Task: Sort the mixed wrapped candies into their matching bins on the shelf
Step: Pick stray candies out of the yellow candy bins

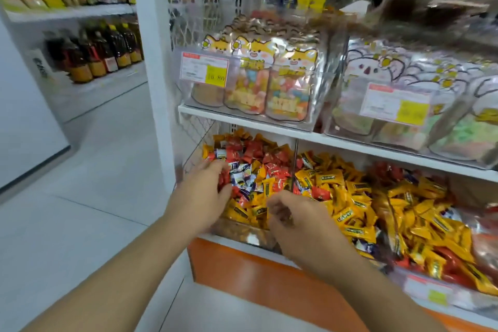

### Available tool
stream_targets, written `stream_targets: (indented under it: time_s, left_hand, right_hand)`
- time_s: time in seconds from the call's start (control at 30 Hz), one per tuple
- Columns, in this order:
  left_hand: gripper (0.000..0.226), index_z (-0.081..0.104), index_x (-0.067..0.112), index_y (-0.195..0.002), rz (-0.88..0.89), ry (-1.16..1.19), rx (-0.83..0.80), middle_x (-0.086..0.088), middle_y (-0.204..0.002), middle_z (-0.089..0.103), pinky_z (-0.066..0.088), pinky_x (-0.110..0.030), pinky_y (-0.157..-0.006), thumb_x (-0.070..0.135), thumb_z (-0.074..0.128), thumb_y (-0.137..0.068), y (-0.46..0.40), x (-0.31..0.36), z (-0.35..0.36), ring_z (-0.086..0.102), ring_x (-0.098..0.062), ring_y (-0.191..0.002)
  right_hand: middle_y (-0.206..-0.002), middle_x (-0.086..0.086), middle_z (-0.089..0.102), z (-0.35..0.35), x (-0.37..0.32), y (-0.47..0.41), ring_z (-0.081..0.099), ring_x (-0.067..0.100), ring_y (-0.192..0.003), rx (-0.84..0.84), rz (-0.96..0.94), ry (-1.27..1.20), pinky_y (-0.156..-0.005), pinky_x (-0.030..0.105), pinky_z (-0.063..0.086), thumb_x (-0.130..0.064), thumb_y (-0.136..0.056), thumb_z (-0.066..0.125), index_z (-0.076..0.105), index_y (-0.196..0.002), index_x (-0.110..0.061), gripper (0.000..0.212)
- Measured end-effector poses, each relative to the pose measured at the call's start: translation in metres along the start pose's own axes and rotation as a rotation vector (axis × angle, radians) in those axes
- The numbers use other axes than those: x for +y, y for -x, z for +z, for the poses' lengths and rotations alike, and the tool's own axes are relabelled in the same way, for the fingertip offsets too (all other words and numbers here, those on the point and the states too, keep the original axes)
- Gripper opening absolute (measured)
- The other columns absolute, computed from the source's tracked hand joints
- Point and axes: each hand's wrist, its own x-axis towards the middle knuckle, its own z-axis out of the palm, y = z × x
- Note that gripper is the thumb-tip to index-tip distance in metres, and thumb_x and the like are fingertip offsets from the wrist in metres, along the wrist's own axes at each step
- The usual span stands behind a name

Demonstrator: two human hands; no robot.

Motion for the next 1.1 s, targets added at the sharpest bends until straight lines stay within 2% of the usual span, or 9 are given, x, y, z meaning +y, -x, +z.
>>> stream_targets:
  time_s: [0.17, 0.33, 0.43, 0.63, 0.7, 0.8, 0.9, 1.0, 1.1]
  left_hand:
    - [0.047, 0.06, 0.035, -0.131, 0.018, -0.195, 0.0, -0.001, -0.125, 0.056, 0.056, -0.043, -0.088, 0.044, 0.077, -0.088, -0.043, -0.018, 0.028, 0.06, -0.029, -0.111]
    - [0.031, 0.072, 0.034, -0.12, 0.07, -0.12, 0.026, -0.001, -0.116, 0.066, 0.057, -0.036, -0.085, 0.019, 0.073, -0.092, -0.051, -0.021, 0.039, 0.066, -0.024, -0.099]
    - [0.022, 0.079, 0.03, -0.103, 0.114, -0.058, 0.063, 0.003, -0.107, 0.069, 0.055, -0.031, -0.085, 0.012, 0.074, -0.09, -0.048, -0.019, 0.033, 0.066, -0.018, -0.096]
    - [0.023, 0.077, 0.044, -0.087, 0.048, 0.21, 0.109, 0.029, -0.092, 0.067, 0.04, -0.003, -0.077, 0.021, 0.08, -0.088, -0.022, 0.004, 0.001, 0.062, 0.007, -0.089]
    - [0.024, 0.077, 0.046, -0.085, 0.044, 0.383, 0.065, 0.033, -0.091, 0.069, 0.046, -0.007, -0.078, 0.023, 0.081, -0.087, -0.008, 0.016, -0.008, 0.062, 0.013, -0.094]
    - [0.021, 0.079, 0.038, -0.088, 0.096, 0.571, -0.008, 0.027, -0.095, 0.073, 0.058, -0.026, -0.083, 0.018, 0.082, -0.086, 0.006, 0.038, -0.012, 0.068, 0.004, -0.095]
    - [0.023, 0.079, 0.035, -0.092, 0.14, 0.67, -0.072, 0.018, -0.097, 0.075, 0.06, -0.035, -0.087, 0.014, 0.083, -0.084, 0.016, 0.059, -0.006, 0.071, -0.006, -0.095]
    - [0.024, 0.079, 0.035, -0.095, 0.156, 0.718, -0.136, 0.014, -0.1, 0.076, 0.06, -0.035, -0.086, 0.014, 0.084, -0.084, 0.022, 0.071, 0.004, 0.072, -0.009, -0.097]
    - [0.026, 0.078, 0.035, -0.098, 0.162, 0.733, -0.165, 0.015, -0.103, 0.075, 0.059, -0.025, -0.084, 0.015, 0.086, -0.082, 0.021, 0.081, 0.012, 0.071, -0.006, -0.102]
  right_hand:
    - [-0.101, -0.023, 0.065, 0.008, 0.016, -0.024, 0.058, -0.006, -0.1, 0.045, -0.01, 0.007, -0.079, 0.009, 0.047, -0.021, -0.097, 0.063, 0.067, -0.112, -0.035, 0.02]
    - [-0.093, -0.021, 0.064, 0.007, 0.021, -0.026, 0.059, -0.001, -0.098, 0.048, -0.024, 0.007, -0.074, 0.011, 0.047, -0.016, -0.095, 0.063, 0.067, -0.104, -0.034, 0.021]
    - [-0.092, -0.02, 0.067, 0.004, 0.021, -0.022, 0.061, 0.001, -0.095, 0.069, -0.014, -0.048, -0.075, 0.017, 0.051, -0.012, -0.095, 0.064, 0.069, -0.102, -0.032, 0.022]
    - [-0.095, -0.019, 0.067, -0.004, 0.021, -0.006, 0.062, 0.001, -0.095, 0.101, 0.026, -0.114, -0.079, 0.025, 0.056, -0.011, -0.097, 0.062, 0.067, -0.104, -0.034, 0.025]
    - [-0.1, -0.019, 0.066, -0.006, 0.02, -0.001, 0.061, -0.001, -0.099, 0.112, 0.048, -0.132, -0.082, 0.025, 0.056, -0.01, -0.098, 0.061, 0.065, -0.113, -0.034, 0.028]
    - [-0.112, -0.021, 0.061, -0.008, 0.015, 0.003, 0.061, -0.001, -0.1, 0.148, 0.045, -0.187, -0.083, 0.024, 0.055, -0.012, -0.1, 0.06, 0.056, -0.131, -0.037, 0.041]
    - [-0.125, -0.019, 0.06, -0.01, 0.014, 0.003, 0.068, 0.003, -0.097, 0.119, 0.13, -0.453, -0.08, 0.029, 0.06, -0.02, -0.101, 0.062, 0.05, -0.14, -0.044, 0.047]
    - [-0.108, -0.003, 0.073, -0.013, 0.023, 0.001, 0.072, 0.013, -0.095, 0.152, 0.187, -0.614, -0.085, 0.044, 0.062, -0.021, -0.102, 0.062, 0.068, -0.12, -0.032, 0.022]
    - [-0.093, 0.005, 0.076, -0.018, 0.036, 0.005, 0.074, 0.022, -0.09, 0.237, 0.215, -0.729, -0.083, 0.045, 0.063, -0.008, -0.099, 0.066, 0.074, -0.098, -0.016, 0.012]
